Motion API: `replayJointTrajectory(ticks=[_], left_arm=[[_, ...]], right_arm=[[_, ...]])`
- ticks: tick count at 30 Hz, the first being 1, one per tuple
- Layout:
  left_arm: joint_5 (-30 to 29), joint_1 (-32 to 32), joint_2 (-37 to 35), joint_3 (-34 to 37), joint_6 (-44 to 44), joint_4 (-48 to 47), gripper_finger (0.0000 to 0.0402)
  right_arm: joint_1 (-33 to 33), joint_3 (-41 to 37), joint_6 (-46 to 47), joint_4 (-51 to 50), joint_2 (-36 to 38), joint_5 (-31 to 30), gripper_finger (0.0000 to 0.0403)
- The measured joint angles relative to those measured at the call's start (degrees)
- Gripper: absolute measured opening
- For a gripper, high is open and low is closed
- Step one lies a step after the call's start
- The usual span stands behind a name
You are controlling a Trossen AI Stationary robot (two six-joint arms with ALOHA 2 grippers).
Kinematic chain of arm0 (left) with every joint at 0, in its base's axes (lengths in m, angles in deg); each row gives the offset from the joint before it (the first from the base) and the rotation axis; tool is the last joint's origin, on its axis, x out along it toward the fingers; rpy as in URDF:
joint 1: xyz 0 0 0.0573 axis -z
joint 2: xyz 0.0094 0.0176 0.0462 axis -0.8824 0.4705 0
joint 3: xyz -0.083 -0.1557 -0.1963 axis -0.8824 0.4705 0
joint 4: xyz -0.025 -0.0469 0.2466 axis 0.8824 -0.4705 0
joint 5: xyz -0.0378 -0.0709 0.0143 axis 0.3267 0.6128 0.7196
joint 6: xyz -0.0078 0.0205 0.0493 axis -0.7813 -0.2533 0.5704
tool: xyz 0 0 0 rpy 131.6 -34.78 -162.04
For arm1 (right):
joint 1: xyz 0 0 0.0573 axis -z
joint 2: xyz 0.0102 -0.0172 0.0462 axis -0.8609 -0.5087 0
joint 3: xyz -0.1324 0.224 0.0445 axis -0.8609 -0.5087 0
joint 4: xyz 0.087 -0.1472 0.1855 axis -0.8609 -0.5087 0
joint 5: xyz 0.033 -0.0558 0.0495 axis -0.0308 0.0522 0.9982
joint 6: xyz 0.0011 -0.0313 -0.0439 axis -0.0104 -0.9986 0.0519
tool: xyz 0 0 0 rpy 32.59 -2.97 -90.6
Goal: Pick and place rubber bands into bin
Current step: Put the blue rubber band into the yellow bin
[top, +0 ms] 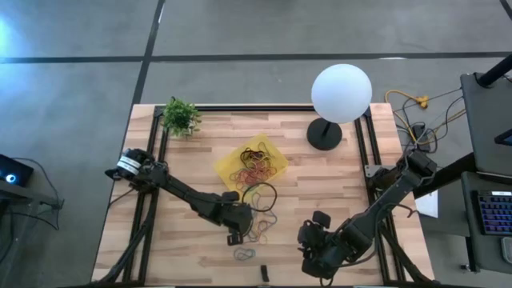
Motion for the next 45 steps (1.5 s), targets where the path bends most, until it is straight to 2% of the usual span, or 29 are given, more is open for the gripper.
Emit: replayJointTrajectory(ticks=[24, 27, 33, 45], left_arm=[[2.27, -0.07, -0.1, 1.03, -1.13, 0.94, 0.0086], [2.36, -0.09, -0.1, 1.03, -1.23, 0.92, 0.0069], [2.46, -0.09, -0.1, 1.07, -1.27, 0.92, 0.0006], [2.84, -0.12, -0.98, -0.17, -1.44, 0.15, 0.0]], right_arm=[[0.0, -0.22, -0.21, 0.2, -0.07, 0.0, 0.0177], [0.0, -0.22, -0.2, 0.2, -0.07, 0.0, 0.0175], [0.0, -0.22, -0.39, 0.2, -0.07, 0.0, 0.0167], [0.0, -0.22, -0.83, 0.09, -0.09, -1.38, 0.0148]])
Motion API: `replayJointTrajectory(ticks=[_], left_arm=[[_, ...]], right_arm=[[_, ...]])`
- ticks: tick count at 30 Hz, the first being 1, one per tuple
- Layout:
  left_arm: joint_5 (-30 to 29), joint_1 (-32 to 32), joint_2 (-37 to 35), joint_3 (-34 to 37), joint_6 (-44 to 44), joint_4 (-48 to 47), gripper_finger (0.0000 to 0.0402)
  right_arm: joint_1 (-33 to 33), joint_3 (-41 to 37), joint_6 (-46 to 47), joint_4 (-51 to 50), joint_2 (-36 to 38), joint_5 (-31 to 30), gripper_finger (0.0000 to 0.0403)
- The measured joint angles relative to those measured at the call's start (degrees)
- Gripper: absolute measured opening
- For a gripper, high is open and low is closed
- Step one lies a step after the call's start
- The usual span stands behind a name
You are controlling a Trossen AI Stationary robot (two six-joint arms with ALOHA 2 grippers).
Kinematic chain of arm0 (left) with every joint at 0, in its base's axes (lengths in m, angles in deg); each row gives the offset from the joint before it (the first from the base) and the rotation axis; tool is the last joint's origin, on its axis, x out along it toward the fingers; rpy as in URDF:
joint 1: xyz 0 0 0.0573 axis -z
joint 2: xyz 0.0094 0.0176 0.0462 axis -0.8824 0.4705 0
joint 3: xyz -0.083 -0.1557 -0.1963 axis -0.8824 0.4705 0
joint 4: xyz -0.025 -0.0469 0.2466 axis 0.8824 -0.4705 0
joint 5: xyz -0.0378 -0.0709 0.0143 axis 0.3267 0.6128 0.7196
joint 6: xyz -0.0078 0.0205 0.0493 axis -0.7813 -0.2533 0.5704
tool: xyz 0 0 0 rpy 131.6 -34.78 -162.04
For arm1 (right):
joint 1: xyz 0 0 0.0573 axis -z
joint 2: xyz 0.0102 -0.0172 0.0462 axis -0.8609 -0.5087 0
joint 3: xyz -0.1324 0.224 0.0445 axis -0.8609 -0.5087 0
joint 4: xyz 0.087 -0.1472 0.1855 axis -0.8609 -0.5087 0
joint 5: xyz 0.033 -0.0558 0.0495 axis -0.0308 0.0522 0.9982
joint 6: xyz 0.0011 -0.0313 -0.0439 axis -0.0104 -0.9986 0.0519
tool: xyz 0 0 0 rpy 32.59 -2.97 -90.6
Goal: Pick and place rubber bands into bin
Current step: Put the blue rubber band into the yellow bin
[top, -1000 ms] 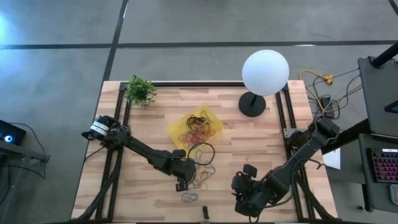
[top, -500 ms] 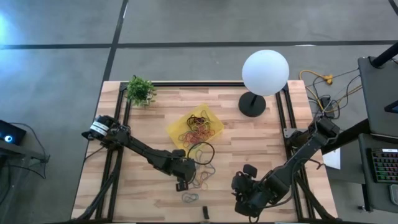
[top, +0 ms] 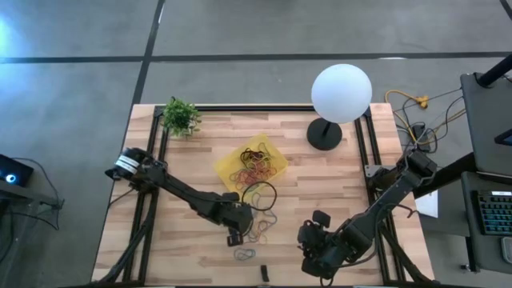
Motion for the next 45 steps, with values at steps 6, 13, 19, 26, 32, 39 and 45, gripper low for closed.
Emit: replayJointTrajectory(ticks=[6, 13, 19, 26, 32, 39, 45], left_arm=[[-0.35, 0.34, -4.24, -0.18, -0.05, -0.03, 0.0], [-4.86, 0.51, -11.67, -0.04, 0.39, -0.33, 0.0], [-12.59, 0.0, -18.51, 0.16, 3.13, -1.62, 0.0], [-19.41, -6.36, -21.24, 0.46, 10.02, -5.89, 0.0], [-17.06, -13.93, -20.65, 2.4, 16.27, -6.57, 0.0], [-14.18, -20.66, -20.65, 5.17, 18.66, -7.24, 0.0002], [-12.07, -22.2, -20.62, 6.62, 19.94, -7.45, 0.0043]], right_arm=[[0.0, -0.09, 0.0, -0.07, 0.0, -0.07, 0.014], [0.0, -0.94, 0.1, -0.1, 0.0, -0.05, 0.0132], [0.0, -1.77, 0.22, -0.07, 0.0, -0.04, 0.0127], [0.07, -2.06, 0.8, 0.46, 0.0, -0.27, 0.0129], [0.05, -2.09, 3.84, 1.06, 0.0, -1.63, 0.0121], [0.04, -2.12, 6.0, 1.77, 0.0, -1.64, 0.0123], [0.04, -2.12, 6.26, 1.85, 0.0, -1.95, 0.0118]])
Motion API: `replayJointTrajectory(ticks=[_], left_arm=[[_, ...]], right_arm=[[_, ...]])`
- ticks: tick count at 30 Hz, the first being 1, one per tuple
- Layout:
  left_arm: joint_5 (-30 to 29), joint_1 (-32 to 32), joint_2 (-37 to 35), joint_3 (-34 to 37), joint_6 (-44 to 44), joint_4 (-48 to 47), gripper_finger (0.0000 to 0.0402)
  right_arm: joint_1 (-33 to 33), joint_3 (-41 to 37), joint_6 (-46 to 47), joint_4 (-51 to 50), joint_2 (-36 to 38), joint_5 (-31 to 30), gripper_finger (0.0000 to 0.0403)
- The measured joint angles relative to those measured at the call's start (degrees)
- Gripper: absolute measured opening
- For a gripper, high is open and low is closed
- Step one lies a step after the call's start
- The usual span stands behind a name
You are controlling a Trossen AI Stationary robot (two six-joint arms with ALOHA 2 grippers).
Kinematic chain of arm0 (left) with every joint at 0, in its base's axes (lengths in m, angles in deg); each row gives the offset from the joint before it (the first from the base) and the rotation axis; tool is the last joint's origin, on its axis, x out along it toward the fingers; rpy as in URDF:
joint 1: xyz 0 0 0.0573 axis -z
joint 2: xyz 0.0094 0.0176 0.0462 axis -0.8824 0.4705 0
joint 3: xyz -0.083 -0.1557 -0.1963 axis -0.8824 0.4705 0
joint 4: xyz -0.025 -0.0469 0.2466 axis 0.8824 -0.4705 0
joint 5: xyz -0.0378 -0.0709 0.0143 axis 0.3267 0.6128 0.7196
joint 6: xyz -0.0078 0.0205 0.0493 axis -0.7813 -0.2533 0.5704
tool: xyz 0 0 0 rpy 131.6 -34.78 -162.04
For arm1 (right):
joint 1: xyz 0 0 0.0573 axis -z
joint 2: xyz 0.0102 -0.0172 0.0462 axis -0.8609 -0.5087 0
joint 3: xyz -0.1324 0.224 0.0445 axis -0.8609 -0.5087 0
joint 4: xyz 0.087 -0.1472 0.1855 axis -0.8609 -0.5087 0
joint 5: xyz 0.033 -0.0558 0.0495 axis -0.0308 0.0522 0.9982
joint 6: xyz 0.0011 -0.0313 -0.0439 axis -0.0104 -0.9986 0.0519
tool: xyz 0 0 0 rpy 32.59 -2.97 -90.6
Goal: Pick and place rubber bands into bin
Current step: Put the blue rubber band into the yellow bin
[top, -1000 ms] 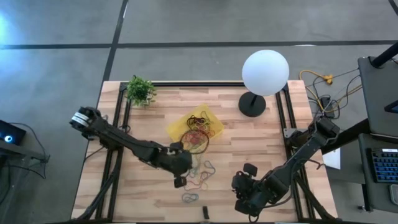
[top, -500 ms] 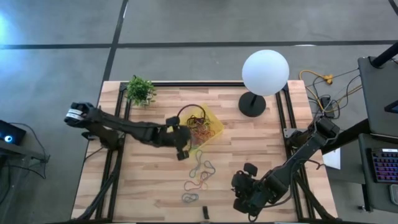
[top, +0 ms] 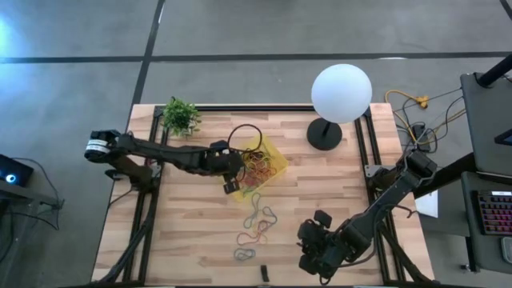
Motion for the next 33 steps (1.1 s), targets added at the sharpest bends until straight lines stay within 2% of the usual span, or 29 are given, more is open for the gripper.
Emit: replayJointTrajectory(ticks=[5, 9, 12, 17, 20, 23, 33], left_arm=[[0.76, -0.08, -0.01, -0.22, -0.07, -0.01, 0.0087], [8.66, 0.54, -1.9, -1.28, -0.27, 0.36, 0.0107], [12.14, 2.57, -4.48, -1.33, -0.46, 1.08, 0.0111], [12.42, 9.11, -9.73, -0.73, 0.67, 1.14, 0.0111], [12.15, 13.17, -11.61, -0.63, 0.79, 0.52, 0.0111], [10.36, 16.74, -12.8, -0.57, -1.97, -0.81, 0.0111], [4.24, 24.96, -13.18, 0.96, -11.04, -0.88, 0.0112]], right_arm=[[0.02, -0.02, -0.1, 0.05, 0.0, -4.38, 0.0116], [0.7, -0.63, -1.18, 0.2, 0.0, -8.87, 0.0118], [2.45, -1.68, -3.52, 0.74, -0.02, -8.83, 0.0115], [6.74, -4.98, -12.53, 7.78, -0.04, -8.35, 0.0109], [10.06, -7.39, -18.87, 14.5, -0.04, -5.17, 0.0107], [13.88, -10.34, -24.23, 20.66, -0.04, 1.74, 0.0108], [22.68, -18.72, -29.5, 28.48, -0.07, 14.42, 0.0115]])
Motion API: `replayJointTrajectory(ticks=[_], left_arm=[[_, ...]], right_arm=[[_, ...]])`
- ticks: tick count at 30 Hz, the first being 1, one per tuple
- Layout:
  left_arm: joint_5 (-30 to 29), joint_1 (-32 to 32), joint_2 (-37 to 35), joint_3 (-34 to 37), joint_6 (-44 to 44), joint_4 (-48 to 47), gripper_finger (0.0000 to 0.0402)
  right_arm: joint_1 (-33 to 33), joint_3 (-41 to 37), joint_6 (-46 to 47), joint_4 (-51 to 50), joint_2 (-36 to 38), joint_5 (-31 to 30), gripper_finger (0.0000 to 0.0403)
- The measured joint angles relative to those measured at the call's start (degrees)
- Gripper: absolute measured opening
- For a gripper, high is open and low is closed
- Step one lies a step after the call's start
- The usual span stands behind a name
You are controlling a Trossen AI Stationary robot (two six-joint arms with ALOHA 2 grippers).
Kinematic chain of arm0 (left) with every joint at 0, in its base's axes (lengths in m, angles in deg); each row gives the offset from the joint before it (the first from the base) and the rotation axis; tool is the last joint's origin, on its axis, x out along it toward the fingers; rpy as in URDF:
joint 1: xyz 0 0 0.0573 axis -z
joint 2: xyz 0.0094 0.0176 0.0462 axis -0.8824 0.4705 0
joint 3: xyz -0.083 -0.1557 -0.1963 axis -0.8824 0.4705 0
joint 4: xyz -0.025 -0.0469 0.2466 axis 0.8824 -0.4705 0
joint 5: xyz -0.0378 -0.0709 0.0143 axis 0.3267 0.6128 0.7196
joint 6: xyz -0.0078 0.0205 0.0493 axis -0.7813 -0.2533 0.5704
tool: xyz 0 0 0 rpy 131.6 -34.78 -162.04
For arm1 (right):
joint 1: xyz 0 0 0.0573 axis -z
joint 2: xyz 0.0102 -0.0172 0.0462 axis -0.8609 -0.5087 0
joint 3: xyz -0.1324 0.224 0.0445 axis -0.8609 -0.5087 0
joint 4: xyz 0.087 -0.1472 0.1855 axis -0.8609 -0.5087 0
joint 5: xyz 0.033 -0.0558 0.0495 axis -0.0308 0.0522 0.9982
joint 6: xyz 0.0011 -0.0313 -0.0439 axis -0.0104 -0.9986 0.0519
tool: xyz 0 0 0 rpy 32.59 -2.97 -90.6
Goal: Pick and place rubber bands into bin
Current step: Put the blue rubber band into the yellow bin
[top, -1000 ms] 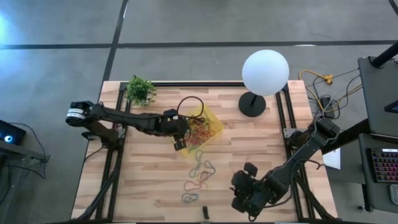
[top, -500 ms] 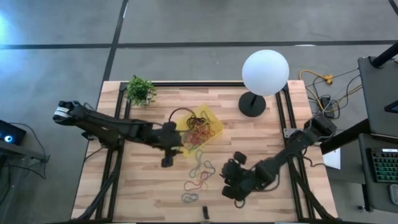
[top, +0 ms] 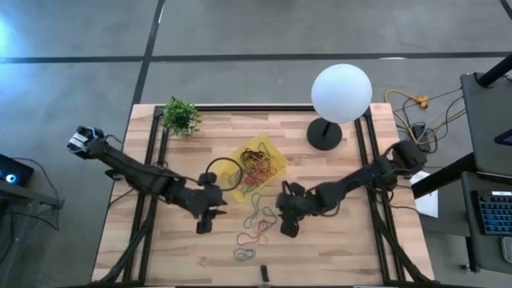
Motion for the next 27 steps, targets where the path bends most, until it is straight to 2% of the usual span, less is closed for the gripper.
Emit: replayJointTrajectory(ticks=[3, 9, 14, 22, 27], left_arm=[[-1.6, 1.97, -0.24, 1.44, -2.94, 0.12, 0.0112], [-4.85, 4.88, -0.43, 3.7, -7.62, 0.08, 0.0112], [-6.19, 5.91, -0.75, 4.04, -9.22, 0.17, 0.0112], [-6.88, 6.91, -2.93, 4.05, -11.01, 0.49, 0.0112], [-8.39, 7.32, -4.16, 4.48, -12.05, 0.61, 0.0112]], right_arm=[[1.46, -1.08, -3.67, 3.0, -0.12, 5.46, 0.0133], [2.5, 0.67, -7.01, 2.62, -2.28, 6.13, 0.0183], [2.52, 4.7, -11.08, 1.91, -7.17, 5.89, 0.0215], [5.18, 10.59, -7.56, -3.46, -13.6, 4.19, 0.0226], [5.47, 15.25, -10.62, -8.02, -16.21, 4.7, 0.0226]])
